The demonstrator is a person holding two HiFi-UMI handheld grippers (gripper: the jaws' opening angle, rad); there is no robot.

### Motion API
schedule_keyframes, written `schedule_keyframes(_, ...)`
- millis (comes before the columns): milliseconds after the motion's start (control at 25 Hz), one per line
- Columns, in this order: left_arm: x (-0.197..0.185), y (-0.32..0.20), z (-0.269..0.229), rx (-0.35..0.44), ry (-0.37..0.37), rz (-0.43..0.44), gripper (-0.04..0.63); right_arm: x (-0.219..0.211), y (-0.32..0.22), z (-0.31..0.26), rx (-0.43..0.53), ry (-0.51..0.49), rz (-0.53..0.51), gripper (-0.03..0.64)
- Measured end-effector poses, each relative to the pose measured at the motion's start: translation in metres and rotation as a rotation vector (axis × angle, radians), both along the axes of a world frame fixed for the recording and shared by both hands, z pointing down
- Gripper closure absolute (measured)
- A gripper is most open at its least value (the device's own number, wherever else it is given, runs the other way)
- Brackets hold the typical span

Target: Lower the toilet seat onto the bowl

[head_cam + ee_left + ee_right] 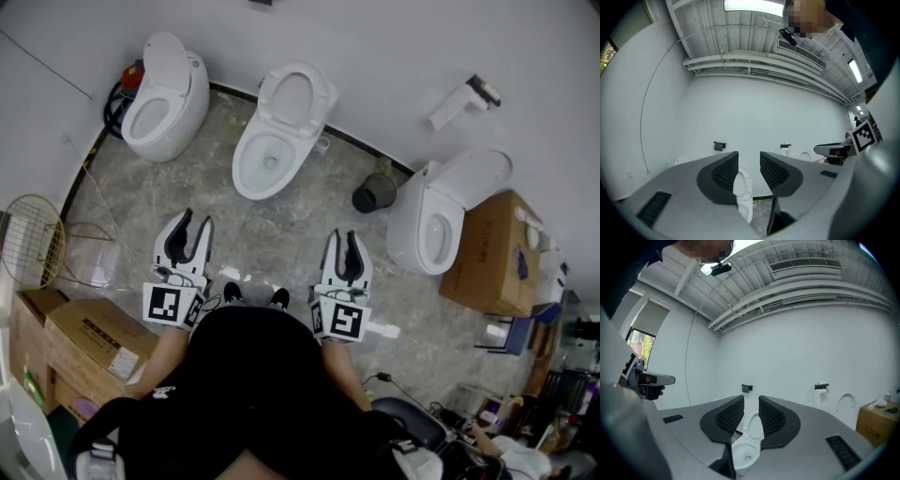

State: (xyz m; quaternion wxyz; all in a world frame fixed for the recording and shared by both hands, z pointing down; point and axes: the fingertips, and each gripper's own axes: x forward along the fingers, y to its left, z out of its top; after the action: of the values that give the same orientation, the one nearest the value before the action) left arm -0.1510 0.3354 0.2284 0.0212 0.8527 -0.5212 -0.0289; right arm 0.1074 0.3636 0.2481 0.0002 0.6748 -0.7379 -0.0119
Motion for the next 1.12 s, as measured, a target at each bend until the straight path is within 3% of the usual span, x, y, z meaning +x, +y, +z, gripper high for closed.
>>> schedule_keyframes(520, -0.002, 0.000, 0.000, 0.008, -0.021, 0.022, 0.297, 0.000, 0.001, 0.003, -0.010, 0.004, 0.009, 0.368)
schedule_keyframes(840, 0.000, -0.002, 0.001, 0.019, -0.044, 0.034, 0.154, 0.000, -0.002, 0.006, -0.026, -0.001, 0.007, 0.253)
schedule_keyframes(1120, -0.009, -0.002, -0.003, 0.044, -0.031, -0.015, 0.058, 0.003, -0.002, 0.008, -0.040, 0.012, 0.033, 0.184)
